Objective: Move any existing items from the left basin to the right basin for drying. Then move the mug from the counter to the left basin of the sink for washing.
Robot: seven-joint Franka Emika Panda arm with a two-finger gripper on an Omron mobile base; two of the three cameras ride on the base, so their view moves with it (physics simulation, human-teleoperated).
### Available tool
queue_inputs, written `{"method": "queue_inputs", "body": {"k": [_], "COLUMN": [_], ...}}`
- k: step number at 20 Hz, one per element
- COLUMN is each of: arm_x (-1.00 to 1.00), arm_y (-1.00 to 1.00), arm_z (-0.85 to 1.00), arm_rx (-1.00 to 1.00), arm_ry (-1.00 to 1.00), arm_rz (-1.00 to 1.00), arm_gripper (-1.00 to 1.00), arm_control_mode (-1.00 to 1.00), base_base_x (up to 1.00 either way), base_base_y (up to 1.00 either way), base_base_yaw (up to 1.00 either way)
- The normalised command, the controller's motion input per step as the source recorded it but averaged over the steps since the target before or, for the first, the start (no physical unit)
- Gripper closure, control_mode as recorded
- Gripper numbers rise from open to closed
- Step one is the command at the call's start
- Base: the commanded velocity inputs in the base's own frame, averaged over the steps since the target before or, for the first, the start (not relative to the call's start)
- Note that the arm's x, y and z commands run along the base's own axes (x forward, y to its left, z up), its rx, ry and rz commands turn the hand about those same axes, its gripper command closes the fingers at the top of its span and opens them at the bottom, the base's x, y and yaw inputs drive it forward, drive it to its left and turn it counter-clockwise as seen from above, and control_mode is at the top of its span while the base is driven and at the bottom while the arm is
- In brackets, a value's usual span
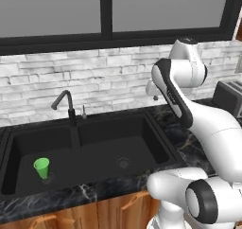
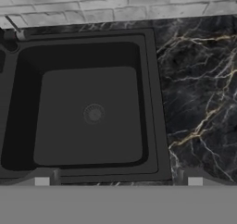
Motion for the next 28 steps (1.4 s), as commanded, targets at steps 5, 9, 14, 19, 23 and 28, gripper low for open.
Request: {"method": "queue_inputs", "body": {"k": [5, 9, 14, 19, 23, 28], "arm_x": [0.0, 0.0, 0.0, 0.0, 0.0, 0.0], "arm_y": [0.0, 0.0, 0.0, 0.12, 0.68, 0.81], "arm_z": [0.0, 0.0, 0.0, 0.0, -0.01, -0.01], "arm_rx": [0.0, 0.0, 0.0, 0.0, 0.0, 0.0], "arm_ry": [0.0, 0.0, 0.0, 0.0, 0.03, 0.06], "arm_rz": [0.0, 0.0, 0.0, 0.0, 0.0, 0.0], "arm_gripper": [-1.0, -1.0, -1.0, -1.0, -1.0, -1.0], "arm_control_mode": [1.0, 1.0, 1.0, -1.0, -1.0, -1.0], "base_base_x": [0.28, 0.31, 0.1, 0.0, 0.0, 0.0], "base_base_y": [0.77, 0.85, 0.23, 0.0, 0.0, 0.0], "base_base_yaw": [0.0, 0.0, 0.0, 0.0, 0.0, 0.0]}}
